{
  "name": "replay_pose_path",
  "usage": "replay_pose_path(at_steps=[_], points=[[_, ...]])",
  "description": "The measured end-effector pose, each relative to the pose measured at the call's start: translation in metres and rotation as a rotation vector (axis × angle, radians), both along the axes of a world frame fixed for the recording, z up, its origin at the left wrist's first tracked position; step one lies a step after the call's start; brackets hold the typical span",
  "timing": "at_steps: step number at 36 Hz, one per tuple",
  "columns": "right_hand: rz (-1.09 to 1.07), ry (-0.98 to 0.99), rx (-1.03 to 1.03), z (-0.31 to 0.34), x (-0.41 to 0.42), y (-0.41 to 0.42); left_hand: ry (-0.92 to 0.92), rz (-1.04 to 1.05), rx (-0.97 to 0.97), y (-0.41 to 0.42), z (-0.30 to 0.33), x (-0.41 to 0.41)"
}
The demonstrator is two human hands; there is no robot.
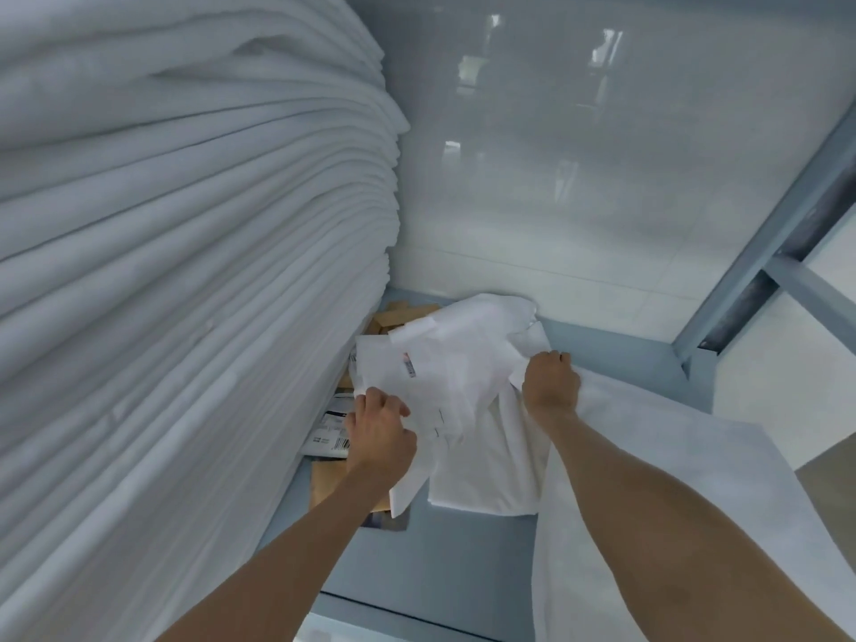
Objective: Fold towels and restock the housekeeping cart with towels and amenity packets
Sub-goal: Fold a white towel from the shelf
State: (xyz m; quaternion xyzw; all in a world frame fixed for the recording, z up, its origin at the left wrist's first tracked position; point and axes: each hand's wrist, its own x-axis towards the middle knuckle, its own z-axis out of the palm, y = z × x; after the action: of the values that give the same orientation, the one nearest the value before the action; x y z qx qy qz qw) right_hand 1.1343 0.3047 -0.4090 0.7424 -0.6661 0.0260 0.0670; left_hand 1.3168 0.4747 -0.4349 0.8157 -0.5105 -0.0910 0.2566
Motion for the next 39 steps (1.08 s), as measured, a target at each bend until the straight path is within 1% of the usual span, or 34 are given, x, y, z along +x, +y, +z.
replay_pose_path(at_steps=[1, 6, 9, 12, 15, 18, 20, 23, 27, 30, 35, 39], points=[[-0.032, -0.091, -0.004, 0.004, -0.001, 0.001, 0.006, -0.014, 0.008, 0.001, 0.000, 0.000], [-0.238, -0.714, -0.041, 0.052, -0.021, -0.006, 0.138, -0.036, 0.080, 0.006, 0.014, -0.004], [-0.290, -0.959, -0.026, 0.081, -0.039, -0.007, 0.234, -0.060, 0.121, 0.011, 0.023, -0.012], [-0.251, -1.141, 0.023, 0.100, -0.048, 0.000, 0.280, -0.084, 0.183, 0.019, 0.032, -0.021], [-0.194, -1.209, 0.089, 0.115, -0.050, 0.010, 0.316, -0.074, 0.226, 0.028, 0.043, -0.027], [-0.147, -1.178, 0.189, 0.123, -0.050, 0.015, 0.341, -0.028, 0.221, 0.035, 0.051, -0.027], [-0.140, -1.134, 0.217, 0.124, -0.050, 0.018, 0.352, 0.005, 0.220, 0.040, 0.053, -0.024], [-0.101, -1.086, 0.201, 0.125, -0.041, 0.025, 0.396, 0.055, 0.237, 0.046, 0.053, -0.019], [-0.045, -1.108, 0.158, 0.133, -0.011, 0.039, 0.513, 0.075, 0.260, 0.050, 0.051, -0.018], [-0.042, -1.221, 0.124, 0.150, 0.013, 0.043, 0.625, 0.056, 0.283, 0.051, 0.052, -0.021], [-0.041, -1.481, 0.099, 0.196, 0.035, 0.039, 0.725, -0.019, 0.320, 0.047, 0.058, -0.023], [-0.025, -1.599, 0.103, 0.235, 0.039, 0.052, 0.807, -0.051, 0.304, 0.040, 0.065, -0.024]])
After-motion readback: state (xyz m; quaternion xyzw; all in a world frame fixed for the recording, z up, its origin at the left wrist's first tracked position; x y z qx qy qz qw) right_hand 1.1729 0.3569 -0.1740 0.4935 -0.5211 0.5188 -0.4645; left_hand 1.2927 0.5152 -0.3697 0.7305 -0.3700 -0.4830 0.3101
